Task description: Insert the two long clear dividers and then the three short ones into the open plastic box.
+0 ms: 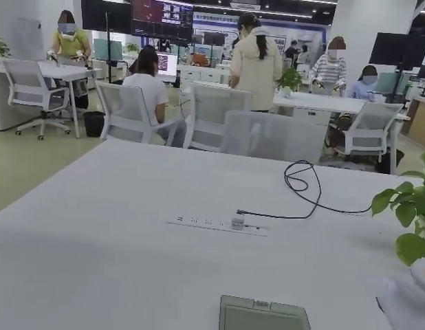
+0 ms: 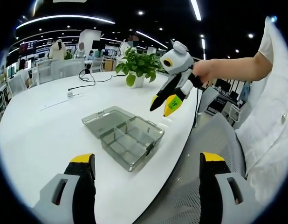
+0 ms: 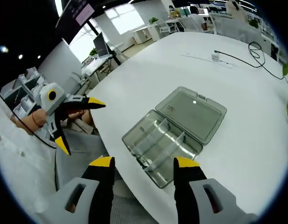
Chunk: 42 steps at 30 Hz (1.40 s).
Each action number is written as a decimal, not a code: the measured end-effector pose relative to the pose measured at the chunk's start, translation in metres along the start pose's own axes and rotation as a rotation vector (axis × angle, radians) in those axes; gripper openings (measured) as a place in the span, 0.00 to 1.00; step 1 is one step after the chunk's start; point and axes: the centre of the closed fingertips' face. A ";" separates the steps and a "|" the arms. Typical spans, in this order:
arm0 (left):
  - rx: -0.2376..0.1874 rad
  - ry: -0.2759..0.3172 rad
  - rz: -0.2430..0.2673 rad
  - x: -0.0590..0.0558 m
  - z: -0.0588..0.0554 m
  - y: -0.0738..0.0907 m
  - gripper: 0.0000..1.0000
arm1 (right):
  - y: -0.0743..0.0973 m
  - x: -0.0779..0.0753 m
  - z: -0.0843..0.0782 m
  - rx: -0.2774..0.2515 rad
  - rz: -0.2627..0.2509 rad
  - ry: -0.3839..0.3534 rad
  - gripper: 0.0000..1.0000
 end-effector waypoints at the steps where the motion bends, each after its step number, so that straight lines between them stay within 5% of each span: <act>1: 0.002 -0.002 0.002 0.000 0.000 0.000 0.95 | 0.002 -0.001 -0.002 0.003 0.005 0.032 0.54; 11: 0.009 0.009 0.002 0.006 -0.001 -0.002 0.95 | 0.010 -0.018 -0.049 0.154 0.043 0.299 0.60; 30: 0.016 0.035 0.001 0.013 -0.008 -0.004 0.96 | -0.016 -0.075 -0.113 0.442 0.031 0.748 0.54; 42: 0.018 0.041 -0.008 0.014 -0.008 -0.007 0.96 | -0.025 -0.088 -0.124 0.519 0.036 0.819 0.52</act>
Point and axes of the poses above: the centre of the closed fingertips' face, and the gripper's own axes: y roughly backward along the fingers, x roughly to its left, z roughly out of its top, and after that the axes turned 7 degrees about y, right-handed
